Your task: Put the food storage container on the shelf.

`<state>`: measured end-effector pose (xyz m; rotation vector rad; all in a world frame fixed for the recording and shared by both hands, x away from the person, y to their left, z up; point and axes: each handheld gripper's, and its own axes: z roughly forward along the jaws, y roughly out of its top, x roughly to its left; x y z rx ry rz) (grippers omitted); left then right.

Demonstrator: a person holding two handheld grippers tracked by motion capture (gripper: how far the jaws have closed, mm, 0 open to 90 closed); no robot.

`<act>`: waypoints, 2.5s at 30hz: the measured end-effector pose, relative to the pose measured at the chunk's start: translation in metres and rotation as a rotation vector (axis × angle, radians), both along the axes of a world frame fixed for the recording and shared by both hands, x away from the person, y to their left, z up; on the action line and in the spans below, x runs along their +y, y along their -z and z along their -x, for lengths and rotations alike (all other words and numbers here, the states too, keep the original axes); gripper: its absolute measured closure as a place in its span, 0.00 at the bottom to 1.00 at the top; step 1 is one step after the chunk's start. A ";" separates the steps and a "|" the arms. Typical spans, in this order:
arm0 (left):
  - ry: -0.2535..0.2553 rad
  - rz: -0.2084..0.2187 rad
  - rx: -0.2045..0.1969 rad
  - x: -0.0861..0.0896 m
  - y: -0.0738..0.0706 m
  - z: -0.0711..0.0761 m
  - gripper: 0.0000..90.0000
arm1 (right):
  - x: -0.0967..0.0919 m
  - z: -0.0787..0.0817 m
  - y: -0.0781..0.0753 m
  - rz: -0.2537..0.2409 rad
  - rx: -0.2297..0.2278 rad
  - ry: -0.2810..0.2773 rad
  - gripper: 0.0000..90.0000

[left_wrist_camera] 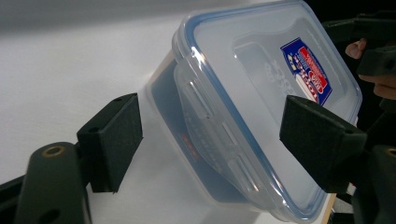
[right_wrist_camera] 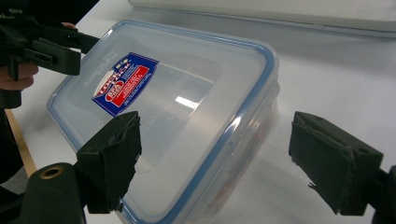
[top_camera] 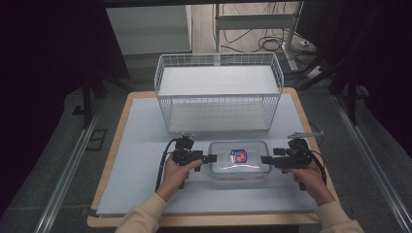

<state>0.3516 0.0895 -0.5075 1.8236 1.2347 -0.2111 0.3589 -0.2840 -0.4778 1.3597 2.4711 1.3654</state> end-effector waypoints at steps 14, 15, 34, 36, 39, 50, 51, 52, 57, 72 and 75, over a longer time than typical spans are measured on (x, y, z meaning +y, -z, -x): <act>0.051 0.107 0.083 0.004 0.009 -0.006 0.29 | 0.008 -0.023 0.017 -0.090 0.152 -0.049 0.22; 0.055 0.111 0.086 0.004 0.009 -0.005 0.30 | 0.006 -0.023 0.018 -0.098 0.164 -0.050 0.23; 0.082 0.146 0.095 0.006 0.009 -0.002 0.42 | -0.011 -0.026 0.019 -0.196 0.278 -0.022 0.45; 0.080 0.144 0.084 0.005 0.008 0.000 0.43 | -0.011 -0.024 0.018 -0.192 0.268 -0.026 0.46; 0.075 0.139 0.064 0.005 0.005 0.005 0.45 | -0.012 -0.021 0.015 -0.198 0.263 -0.020 0.50; 0.078 0.110 -0.043 0.003 -0.002 0.027 0.51 | -0.019 0.003 0.010 -0.227 0.161 -0.037 0.57; 0.077 0.108 -0.047 0.003 -0.003 0.028 0.51 | -0.019 0.004 0.009 -0.225 0.157 -0.039 0.57; 0.076 0.109 -0.052 0.003 -0.003 0.029 0.51 | -0.019 0.006 0.008 -0.218 0.149 -0.040 0.57; 0.062 0.121 -0.063 0.003 -0.001 0.032 0.52 | -0.017 0.009 0.008 -0.219 0.131 -0.022 0.57; 0.052 0.105 -0.096 0.003 -0.006 0.038 0.54 | -0.016 0.017 0.003 -0.224 0.091 -0.006 0.60; 0.047 0.102 -0.100 0.002 -0.007 0.039 0.54 | -0.015 0.018 0.002 -0.219 0.085 -0.006 0.60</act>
